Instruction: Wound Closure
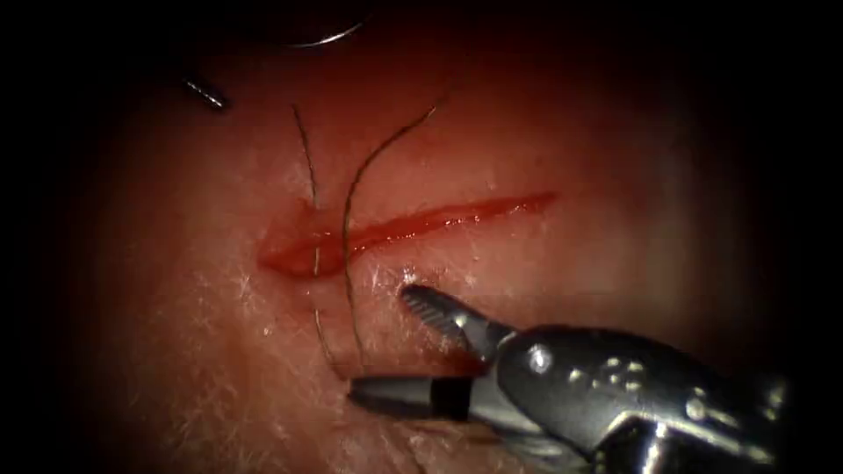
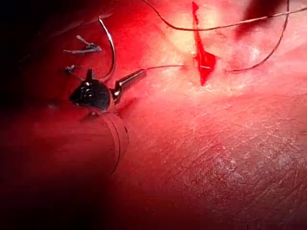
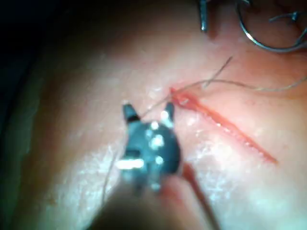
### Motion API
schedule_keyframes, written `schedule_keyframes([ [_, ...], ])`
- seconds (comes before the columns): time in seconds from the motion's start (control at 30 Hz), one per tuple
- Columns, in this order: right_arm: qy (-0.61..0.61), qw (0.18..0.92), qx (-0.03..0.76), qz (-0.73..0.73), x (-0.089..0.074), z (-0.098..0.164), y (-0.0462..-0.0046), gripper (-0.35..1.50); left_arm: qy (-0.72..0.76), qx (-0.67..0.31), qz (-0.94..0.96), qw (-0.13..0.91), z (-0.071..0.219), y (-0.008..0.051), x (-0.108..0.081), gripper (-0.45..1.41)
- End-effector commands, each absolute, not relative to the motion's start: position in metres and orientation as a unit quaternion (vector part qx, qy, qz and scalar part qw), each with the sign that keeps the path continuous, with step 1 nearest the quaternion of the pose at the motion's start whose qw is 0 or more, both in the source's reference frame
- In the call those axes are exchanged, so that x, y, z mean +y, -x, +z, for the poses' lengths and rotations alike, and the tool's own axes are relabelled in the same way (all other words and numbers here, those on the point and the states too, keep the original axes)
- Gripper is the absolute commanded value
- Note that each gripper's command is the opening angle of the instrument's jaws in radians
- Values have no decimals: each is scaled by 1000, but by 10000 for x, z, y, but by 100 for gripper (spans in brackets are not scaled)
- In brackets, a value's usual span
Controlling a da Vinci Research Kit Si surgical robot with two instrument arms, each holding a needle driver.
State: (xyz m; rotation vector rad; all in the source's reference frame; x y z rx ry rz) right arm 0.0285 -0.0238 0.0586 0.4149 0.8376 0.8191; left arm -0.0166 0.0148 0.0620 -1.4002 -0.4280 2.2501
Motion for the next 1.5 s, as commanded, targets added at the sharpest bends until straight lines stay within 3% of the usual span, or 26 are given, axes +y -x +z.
schedule_keyframes([
  [0.03,-193,813,393,385,-232,591,-296,126,510,-157,816,223,628,171,148,100],
  [0.33,-152,814,368,423,-165,631,-326,125,513,-161,815,215,625,168,113,95],
  [0.6,-157,848,286,418,-130,730,-367,110,515,-168,812,218,612,157,110,86],
  [0.87,-161,852,280,412,-131,774,-399,100,515,-169,812,217,601,149,92,79],
  [0.97,-163,855,274,409,-138,776,-405,79,514,-171,812,215,592,135,82,69],
  [1.03,-166,855,274,407,-140,772,-405,39,515,-171,812,217,589,132,86,66],
  [1.07,-166,855,274,407,-140,772,-405,39,515,-171,812,217,589,132,86,66],
  [1.1,-171,855,275,404,-143,770,-405,-25,516,-171,811,218,587,130,86,64],
  [1.13,-173,856,275,403,-144,769,-406,-35,516,-171,811,218,587,130,86,64],
  [1.5,-170,861,290,382,-136,746,-403,-35,515,-170,811,218,587,127,86,61],
])
